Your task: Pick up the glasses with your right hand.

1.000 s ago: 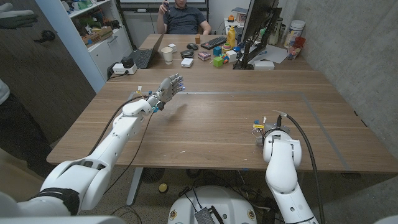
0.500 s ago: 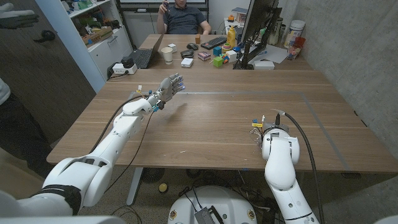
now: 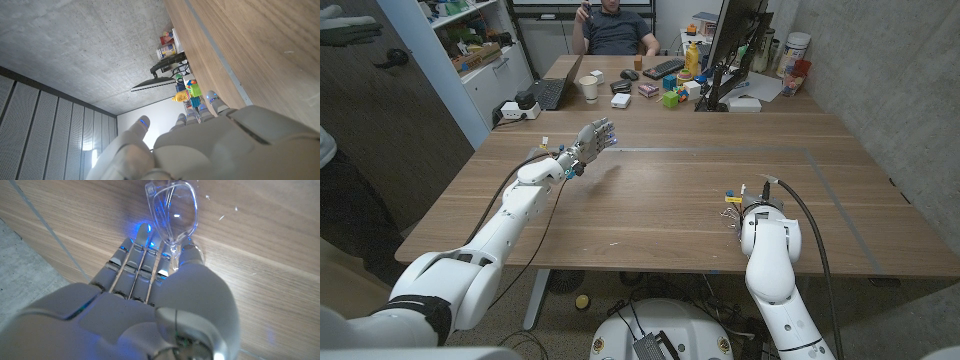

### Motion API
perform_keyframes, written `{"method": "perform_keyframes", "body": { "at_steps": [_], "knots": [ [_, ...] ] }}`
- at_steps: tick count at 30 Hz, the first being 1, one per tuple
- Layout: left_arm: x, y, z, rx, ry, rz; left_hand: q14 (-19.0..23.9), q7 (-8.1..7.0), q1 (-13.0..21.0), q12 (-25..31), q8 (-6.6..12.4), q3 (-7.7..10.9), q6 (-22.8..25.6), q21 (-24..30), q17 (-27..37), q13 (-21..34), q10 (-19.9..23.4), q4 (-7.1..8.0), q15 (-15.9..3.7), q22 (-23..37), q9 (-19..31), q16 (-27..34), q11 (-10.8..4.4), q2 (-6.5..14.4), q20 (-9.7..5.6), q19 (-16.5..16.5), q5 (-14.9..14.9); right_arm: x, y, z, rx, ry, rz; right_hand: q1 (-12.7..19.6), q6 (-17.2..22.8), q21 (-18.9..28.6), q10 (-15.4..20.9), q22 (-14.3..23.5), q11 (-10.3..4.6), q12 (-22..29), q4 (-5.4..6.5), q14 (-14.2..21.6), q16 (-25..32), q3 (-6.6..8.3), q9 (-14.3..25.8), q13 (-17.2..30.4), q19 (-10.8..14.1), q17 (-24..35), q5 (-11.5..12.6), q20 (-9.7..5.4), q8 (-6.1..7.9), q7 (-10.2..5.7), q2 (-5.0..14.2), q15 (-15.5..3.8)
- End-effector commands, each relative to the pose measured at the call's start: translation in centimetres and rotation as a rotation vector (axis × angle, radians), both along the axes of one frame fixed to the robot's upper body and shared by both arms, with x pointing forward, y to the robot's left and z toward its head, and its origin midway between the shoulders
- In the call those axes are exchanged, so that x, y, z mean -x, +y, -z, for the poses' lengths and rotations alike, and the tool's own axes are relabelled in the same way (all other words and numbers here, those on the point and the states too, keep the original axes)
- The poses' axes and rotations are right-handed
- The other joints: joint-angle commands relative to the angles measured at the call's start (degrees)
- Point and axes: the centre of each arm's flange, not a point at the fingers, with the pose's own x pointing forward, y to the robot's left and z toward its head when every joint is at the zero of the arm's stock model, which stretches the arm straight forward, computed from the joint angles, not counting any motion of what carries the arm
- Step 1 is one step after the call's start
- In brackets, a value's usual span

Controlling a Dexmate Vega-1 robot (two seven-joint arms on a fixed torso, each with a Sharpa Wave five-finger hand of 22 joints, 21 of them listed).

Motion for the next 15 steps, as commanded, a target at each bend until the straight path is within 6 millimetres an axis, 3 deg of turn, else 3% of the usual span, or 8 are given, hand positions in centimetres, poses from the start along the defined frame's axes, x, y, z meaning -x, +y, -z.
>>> {"method": "perform_keyframes", "body": {
  "at_steps": [1,5,15],
  "knots": [
    [0.05,0.01,-0.01,-0.001,0.0,0.001,-12.8,0.07,0.0,0.0,0.33,-0.31,-5.8,-0.2,0.3,0.2,-10.5,-0.03,0.17,0.3,0.1,0.1,0.21,7.2,0.28,-8.7,0.3,-0.14,-0.08,0.02,-0.008,-0.003,-0.01,2.1,2.8,0.9,1.6,0.4,0.13,1.8,-0.23,1.6,1.7,-0.26,0.6,1.2,2.0,0.7,-0.1,-0.42,0.59,-0.63,0.8,-5.8],
    [0.11,0.07,0.05,0.0,0.001,-0.001,-12.8,0.04,-0.1,0.0,0.34,-0.32,-5.8,-0.2,0.3,0.2,-10.4,-0.02,0.17,0.3,0.1,0.1,0.22,7.2,0.32,-8.7,0.3,-0.12,-0.08,-0.03,-0.007,-0.011,-0.013,4.2,4.0,1.7,2.3,0.5,0.13,3.0,-0.66,3.2,3.2,0.11,0.7,2.1,3.9,1.3,-0.2,-1.07,0.82,-0.75,1.53,-6.24],
    [0.14,0.01,0.18,-0.004,0.004,0.004,-12.8,0.07,-0.1,0.0,0.34,-0.35,-5.8,-0.3,0.3,0.2,-10.5,-0.02,0.15,0.3,0.1,0.1,0.15,7.2,0.28,-8.7,0.3,0.61,0.08,-0.73,0.009,-0.094,-0.018,5.9,5.1,2.2,2.9,0.7,-0.09,4.3,-0.46,3.7,4.3,0.38,0.8,3.1,4.5,1.8,-0.5,-1.37,0.99,-0.52,2.5,-6.48]
  ]
}}
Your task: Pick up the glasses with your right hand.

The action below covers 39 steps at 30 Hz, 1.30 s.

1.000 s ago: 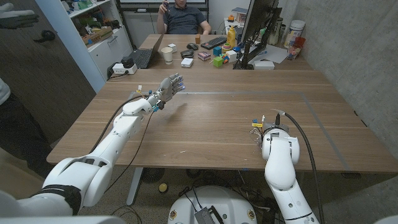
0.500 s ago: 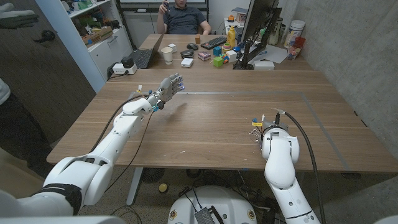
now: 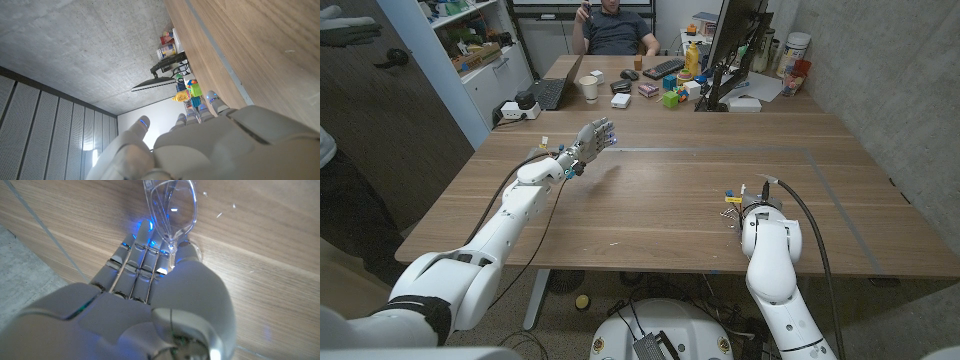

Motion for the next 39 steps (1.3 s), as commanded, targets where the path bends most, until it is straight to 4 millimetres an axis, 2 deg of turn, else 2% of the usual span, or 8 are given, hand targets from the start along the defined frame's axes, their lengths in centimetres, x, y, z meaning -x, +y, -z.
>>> {"method": "perform_keyframes", "body": {
  "at_steps": [1,24,26,39],
  "knots": [
    [0.0,0.0,0.2,-0.003,0.007,0.005,-12.8,0.05,-0.1,0.0,0.35,-0.19,-5.7,-0.1,0.3,0.2,-10.5,-0.18,0.15,0.3,0.1,0.1,0.15,7.2,0.3,-8.6,0.3,0.8,0.1,-0.8,0.011,-0.078,-0.005,2.1,3.2,0.5,0.5,0.1,0.2,0.6,0.05,0.4,0.6,0.33,0.8,0.4,0.6,0.2,0.0,0.19,0.33,-2.37,1.22,-5.68],
    [0.2,-0.1,0.5,0.004,0.006,0.008,-12.7,0.09,-0.1,0.1,0.35,-0.25,-5.7,-0.3,0.3,0.2,-10.4,-0.18,0.22,0.3,0.1,0.1,0.14,7.2,0.37,-8.5,0.3,3.6,0.7,-3.8,0.037,-0.246,-0.026,2.7,4.0,0.7,0.6,0.3,0.42,1.3,1.1,0.4,1.0,0.0,0.9,0.3,0.4,0.1,-0.8,0.15,0.3,-2.16,1.83,-5.5],
    [0.3,-0.1,0.5,0.004,0.006,0.009,-12.7,0.07,-0.1,0.0,0.34,-0.25,-5.8,-0.3,0.3,0.2,-10.4,-0.18,0.22,0.3,0.1,0.1,0.2,7.2,0.42,-8.6,0.3,3.8,0.6,-4.1,0.036,-0.258,-0.028,2.8,4.3,0.8,1.0,0.3,0.81,1.4,1.11,0.6,1.0,0.03,0.9,0.2,0.6,0.1,-0.8,0.22,0.37,-2.12,1.83,-5.46],
    [0.5,0.1,0.4,0.01,-0.001,0.007,-12.7,0.09,-0.1,0.1,0.35,-0.28,-5.8,-0.4,0.3,0.2,-10.4,-0.17,0.27,0.3,0.1,0.1,0.25,7.3,0.49,-8.5,0.3,5.2,0.1,-5.7,0.039,-0.336,-0.012,2.9,4.7,1.0,1.2,0.4,0.64,1.9,1.58,1.0,1.2,0.04,1.0,0.3,0.7,0.5,-1.1,0.28,0.4,-1.92,2.02,-5.33]
  ]
}}
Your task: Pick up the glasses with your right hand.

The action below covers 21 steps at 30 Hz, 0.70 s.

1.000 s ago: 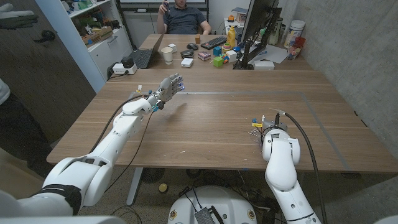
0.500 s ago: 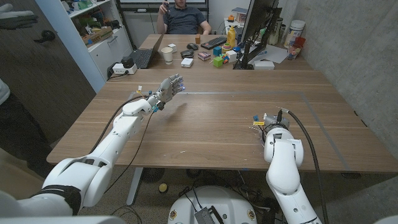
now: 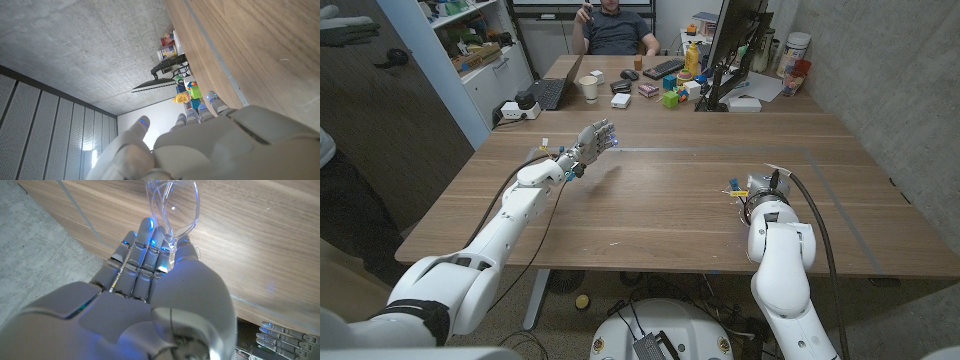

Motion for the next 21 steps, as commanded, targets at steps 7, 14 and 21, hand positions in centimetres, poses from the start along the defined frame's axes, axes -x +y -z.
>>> {"method": "perform_keyframes", "body": {
  "at_steps": [7,14,21],
  "knots": [
    [0.3,0.3,0.0,0.01,-0.007,-0.002,-12.7,0.1,-0.1,0.1,0.35,-0.29,-5.8,-0.2,0.3,0.2,-10.1,-0.17,0.29,0.3,0.1,0.1,0.08,7.3,0.28,-8.3,0.3,1.9,-0.7,-2.4,0.025,-0.126,0.032,2.4,3.7,0.4,0.9,0.1,0.0,0.7,0.57,0.6,0.4,0.15,0.1,0.2,0.6,0.5,-0.1,-0.01,0.3,-2.49,1.59,-5.26],
    [0.5,0.3,0.1,0.013,-0.011,-0.004,-12.7,0.08,-0.1,0.1,0.36,-0.29,-5.7,-0.3,0.3,0.2,-10.2,-0.17,0.28,0.3,0.1,0.1,0.29,7.3,0.3,-8.2,0.3,2.7,-1.1,-3.3,0.032,-0.175,0.047,2.4,4.0,0.5,0.9,0.1,0.2,0.9,0.75,0.9,0.3,0.15,0.1,0.3,0.6,0.7,-0.3,-0.01,0.31,-2.52,1.5,-5.19],
    [0.8,0.5,-0.1,0.016,-0.018,-0.01,-12.7,0.1,-0.1,0.1,0.35,-0.3,-5.7,-0.4,0.3,0.2,-10.1,-0.16,0.31,0.3,0.1,0.1,0.08,7.3,0.3,-8.2,0.3,3.0,-1.3,-3.8,0.033,-0.209,0.03,2.3,4.1,0.6,0.9,0.1,0.15,1.0,0.97,0.9,0.1,0.18,0.1,0.2,0.6,0.8,-0.4,-0.06,0.3,-2.47,1.51,-5.24]
  ]
}}
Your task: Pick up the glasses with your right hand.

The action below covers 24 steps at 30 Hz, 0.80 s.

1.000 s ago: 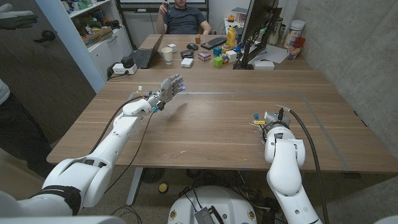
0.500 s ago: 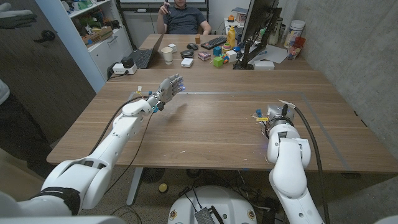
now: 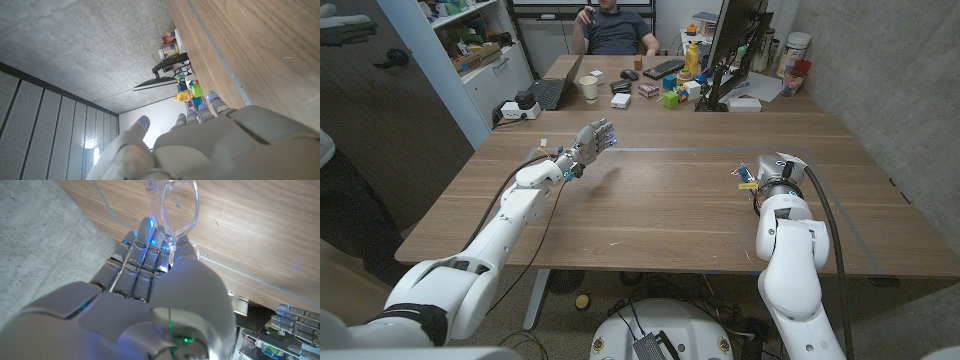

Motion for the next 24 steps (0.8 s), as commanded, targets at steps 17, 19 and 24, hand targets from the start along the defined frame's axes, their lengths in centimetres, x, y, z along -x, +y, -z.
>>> {"method": "perform_keyframes", "body": {
  "at_steps": [17,19,24],
  "knots": [
    [1.1,0.4,0.1,0.011,-0.015,-0.007,-12.7,0.06,-0.1,0.1,0.34,-0.31,-5.7,-0.3,0.3,0.2,-10.1,-0.16,0.31,0.3,0.1,0.1,0.03,7.3,0.28,-8.1,0.3,3.6,-1.0,-3.0,0.011,-0.224,-0.054,1.0,3.8,0.6,0.6,0.2,0.12,0.8,0.6,1.0,0.1,0.09,0.2,0.2,0.7,0.3,-0.3,-0.1,0.23,-2.79,1.01,-4.95],
    [1.2,0.5,0.2,0.012,-0.015,-0.009,-12.7,0.07,-0.1,0.1,0.34,-0.31,-5.7,-0.4,0.3,0.2,-10.1,-0.16,0.32,0.3,0.1,0.1,0.02,7.3,0.27,-8.1,0.4,3.9,-1.0,-3.2,0.015,-0.241,-0.057,1.2,3.9,0.7,0.8,0.2,0.24,0.8,0.56,1.2,0.1,0.15,0.2,0.0,0.8,0.4,-0.3,-0.03,0.23,-2.72,0.97,-4.95],
    [1.4,0.7,0.3,0.015,-0.017,-0.011,-12.6,0.07,-0.1,0.1,0.35,-0.32,-5.7,-0.4,0.3,0.2,-10.1,-0.16,0.31,0.3,0.1,0.1,0.06,7.3,0.3,-8.1,0.4,4.5,-1.1,-3.7,0.019,-0.274,-0.053,1.1,3.9,0.7,0.8,0.2,0.08,0.9,0.69,1.3,0.0,0.17,0.2,0.2,0.9,0.6,-0.4,-0.05,0.2,-2.75,0.96,-5.01]
  ]
}}
